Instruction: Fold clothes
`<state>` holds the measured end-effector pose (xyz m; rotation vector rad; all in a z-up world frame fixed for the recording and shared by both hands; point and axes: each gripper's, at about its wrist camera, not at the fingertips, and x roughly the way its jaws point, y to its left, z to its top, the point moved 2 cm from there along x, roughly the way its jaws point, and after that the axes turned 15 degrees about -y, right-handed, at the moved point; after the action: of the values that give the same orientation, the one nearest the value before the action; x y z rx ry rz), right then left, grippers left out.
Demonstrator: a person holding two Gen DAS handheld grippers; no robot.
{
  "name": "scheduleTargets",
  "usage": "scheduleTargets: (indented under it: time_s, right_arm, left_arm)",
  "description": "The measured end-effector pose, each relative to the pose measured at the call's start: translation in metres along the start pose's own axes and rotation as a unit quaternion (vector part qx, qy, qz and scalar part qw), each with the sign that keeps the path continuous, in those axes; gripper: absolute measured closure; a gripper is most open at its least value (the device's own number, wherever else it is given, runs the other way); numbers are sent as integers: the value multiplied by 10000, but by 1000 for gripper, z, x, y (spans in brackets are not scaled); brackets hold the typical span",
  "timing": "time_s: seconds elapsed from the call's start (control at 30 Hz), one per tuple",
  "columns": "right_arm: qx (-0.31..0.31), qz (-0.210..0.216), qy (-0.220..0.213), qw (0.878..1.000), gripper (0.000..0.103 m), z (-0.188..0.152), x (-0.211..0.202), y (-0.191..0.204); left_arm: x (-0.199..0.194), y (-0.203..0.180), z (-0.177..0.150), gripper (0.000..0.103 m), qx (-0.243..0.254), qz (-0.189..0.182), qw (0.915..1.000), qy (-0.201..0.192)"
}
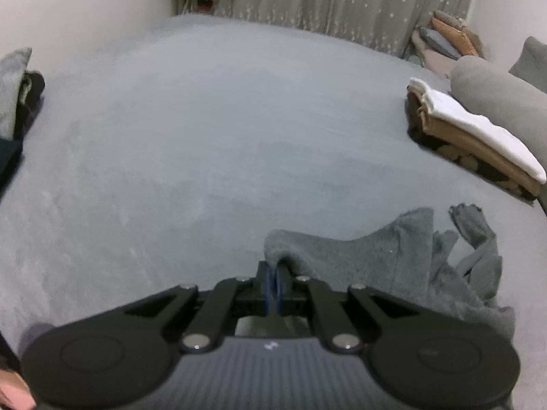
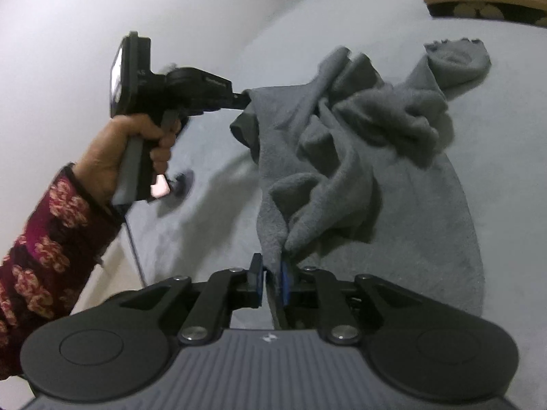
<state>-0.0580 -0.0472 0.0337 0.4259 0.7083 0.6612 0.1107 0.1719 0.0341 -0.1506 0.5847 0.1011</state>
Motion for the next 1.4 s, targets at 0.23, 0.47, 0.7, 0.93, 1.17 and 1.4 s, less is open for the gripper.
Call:
scheduleTargets:
  time_s: [0.23,0.47,0.7,0.93,1.17,1.4]
  right_arm:
    - [100,-608,-494,9969,52,45,-17,-32]
    - [136,-1473,-1062,9833,51,99,10,-79]
    - [225,-1770,-1056,9783,52,112,73,-108]
    - [-34,-2098,-1296,9691,98,118,80,-118]
    - [-516,-3261,-1726,9280,98,143,10,-155]
    - [-765,-4251,-2043,8785,99,149,-62,-188]
  left_arm:
    - [9,10,-22,68,-321,-91,9994,-130]
    - [15,23,-26,69,-794,-509,9955,-77]
    - [12,38,-22,64,-1420,-845,9861,-193]
    - [24,19,-29,48,-1349,-1056,9851,-129]
    - [30,4,-35,81,-859,-604,9939,-329]
    - [27,-1,-36,87,-503,-373,9970,-457]
